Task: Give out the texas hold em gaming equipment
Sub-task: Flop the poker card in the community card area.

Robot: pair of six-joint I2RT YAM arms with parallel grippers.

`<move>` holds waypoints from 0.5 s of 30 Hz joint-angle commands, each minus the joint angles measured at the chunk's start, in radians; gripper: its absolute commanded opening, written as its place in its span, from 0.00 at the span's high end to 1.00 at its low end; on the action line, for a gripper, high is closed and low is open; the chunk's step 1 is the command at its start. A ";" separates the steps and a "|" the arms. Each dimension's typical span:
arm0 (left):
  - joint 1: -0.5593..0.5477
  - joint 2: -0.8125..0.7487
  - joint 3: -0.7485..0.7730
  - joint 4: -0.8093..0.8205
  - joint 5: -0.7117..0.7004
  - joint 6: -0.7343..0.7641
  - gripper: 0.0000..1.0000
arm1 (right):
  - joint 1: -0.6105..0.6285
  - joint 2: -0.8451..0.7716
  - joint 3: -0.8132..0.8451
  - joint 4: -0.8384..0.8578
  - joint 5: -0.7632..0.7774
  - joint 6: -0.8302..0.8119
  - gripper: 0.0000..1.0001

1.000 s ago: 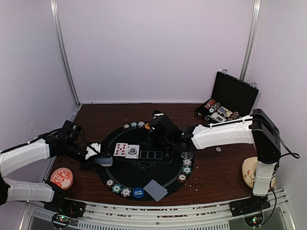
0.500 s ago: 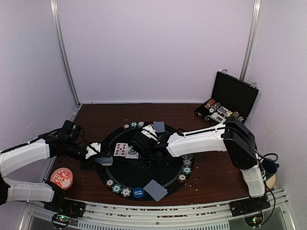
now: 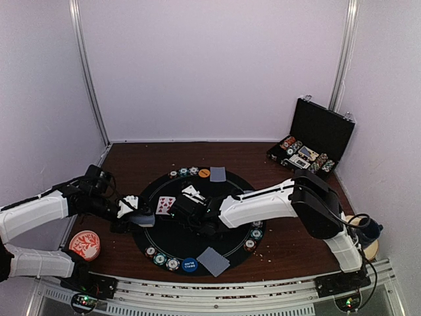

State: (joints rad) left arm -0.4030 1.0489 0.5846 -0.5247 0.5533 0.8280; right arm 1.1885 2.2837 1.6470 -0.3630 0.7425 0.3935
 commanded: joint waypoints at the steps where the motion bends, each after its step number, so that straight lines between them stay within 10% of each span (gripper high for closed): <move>1: -0.006 -0.006 0.000 0.030 0.010 -0.009 0.84 | 0.002 0.030 0.019 0.073 -0.088 -0.033 1.00; 15: -0.006 -0.006 0.000 0.031 0.010 -0.010 0.84 | 0.004 0.039 -0.012 0.137 -0.130 -0.074 0.94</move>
State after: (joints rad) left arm -0.4030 1.0489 0.5846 -0.5247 0.5533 0.8280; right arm 1.1900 2.2978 1.6463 -0.2527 0.6247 0.3397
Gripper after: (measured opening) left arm 0.498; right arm 0.041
